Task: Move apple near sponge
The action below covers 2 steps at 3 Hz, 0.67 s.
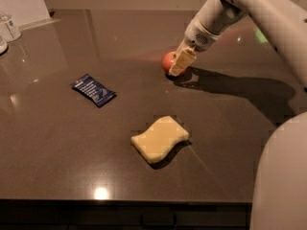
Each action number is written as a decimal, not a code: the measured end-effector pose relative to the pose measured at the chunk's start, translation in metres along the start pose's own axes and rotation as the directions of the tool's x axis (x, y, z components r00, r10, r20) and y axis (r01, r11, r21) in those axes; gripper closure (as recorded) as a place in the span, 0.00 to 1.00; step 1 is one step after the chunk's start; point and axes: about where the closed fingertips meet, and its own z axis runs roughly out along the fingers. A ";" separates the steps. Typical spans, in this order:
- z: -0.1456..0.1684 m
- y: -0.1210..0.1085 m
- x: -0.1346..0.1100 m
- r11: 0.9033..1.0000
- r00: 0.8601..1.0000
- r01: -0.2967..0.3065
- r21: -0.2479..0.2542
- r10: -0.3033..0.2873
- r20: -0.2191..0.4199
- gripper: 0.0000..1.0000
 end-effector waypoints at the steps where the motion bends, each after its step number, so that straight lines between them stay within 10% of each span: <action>1: -0.010 0.006 0.000 1.000 1.000 0.005 0.000 -0.005 0.003 0.72; 2: -0.027 0.014 0.007 1.000 1.000 0.007 -0.001 -0.007 -0.005 0.94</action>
Offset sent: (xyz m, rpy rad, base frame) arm -0.0401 -0.0326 0.0406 -0.0184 -0.0057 0.0040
